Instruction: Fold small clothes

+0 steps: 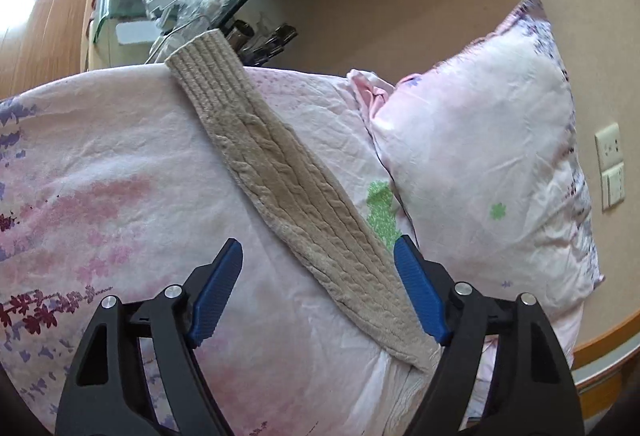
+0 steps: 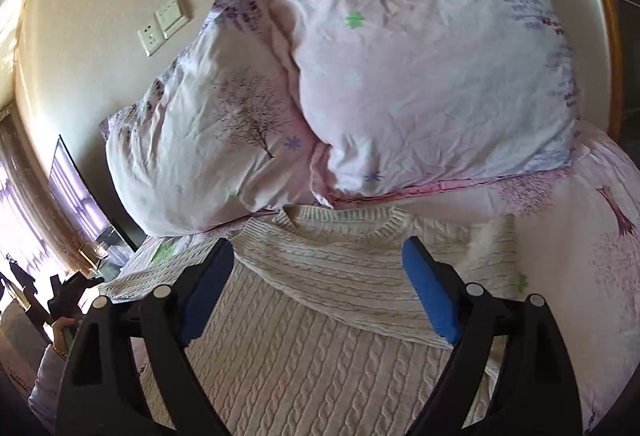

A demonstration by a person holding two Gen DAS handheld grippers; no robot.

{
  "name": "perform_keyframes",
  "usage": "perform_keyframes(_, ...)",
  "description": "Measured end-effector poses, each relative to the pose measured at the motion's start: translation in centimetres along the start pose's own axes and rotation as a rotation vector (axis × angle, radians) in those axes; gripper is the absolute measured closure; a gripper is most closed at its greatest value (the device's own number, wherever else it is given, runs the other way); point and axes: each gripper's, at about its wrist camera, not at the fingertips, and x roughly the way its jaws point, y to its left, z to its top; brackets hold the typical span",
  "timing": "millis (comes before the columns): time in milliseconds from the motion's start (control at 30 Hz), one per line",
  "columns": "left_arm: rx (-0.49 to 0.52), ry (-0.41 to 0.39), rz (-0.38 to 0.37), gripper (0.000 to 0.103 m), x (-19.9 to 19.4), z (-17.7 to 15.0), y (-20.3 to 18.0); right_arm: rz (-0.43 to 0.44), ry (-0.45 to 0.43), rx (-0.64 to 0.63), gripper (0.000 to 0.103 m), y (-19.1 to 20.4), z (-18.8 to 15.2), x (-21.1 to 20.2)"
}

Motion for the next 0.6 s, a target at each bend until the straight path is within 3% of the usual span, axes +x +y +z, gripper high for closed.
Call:
perform_keyframes(200, -0.083, -0.037, 0.028, 0.03, 1.4, 2.5, 0.9, -0.003, 0.007, 0.07, 0.015, -2.0, -0.8, -0.3)
perform_keyframes(233, -0.086, -0.043, 0.036, 0.039, 1.8, 2.9, 0.9, 0.001, 0.008, 0.07, 0.015, -2.1, -1.0, -0.3)
perform_keyframes(267, -0.094, -0.045, 0.046, 0.059, 2.3, 3.3, 1.1, 0.007, 0.009, 0.071, 0.014, -2.1, -1.1, -0.4)
perform_keyframes(333, -0.138, -0.019, 0.06, 0.089, 3.2, 3.7, 2.2, 0.023, 0.008, 0.082, 0.014, -2.5, -1.4, -0.6)
perform_keyframes(400, -0.151, -0.023, 0.043, 0.09, 2.7, 3.2, 2.0, 0.023, 0.001, 0.089, 0.014, -3.0, -1.6, -1.2)
perform_keyframes(500, -0.014, -0.063, -0.002, 0.092, 0.9, 2.2, -2.4, -0.012, -0.027, 0.081, 0.011, -4.2, -1.8, -2.2)
perform_keyframes(600, 0.182, -0.024, -0.143, 0.093, -0.2, -0.9, -10.6, -0.064, -0.055, 0.091, 0.011, -5.8, -2.1, -3.2)
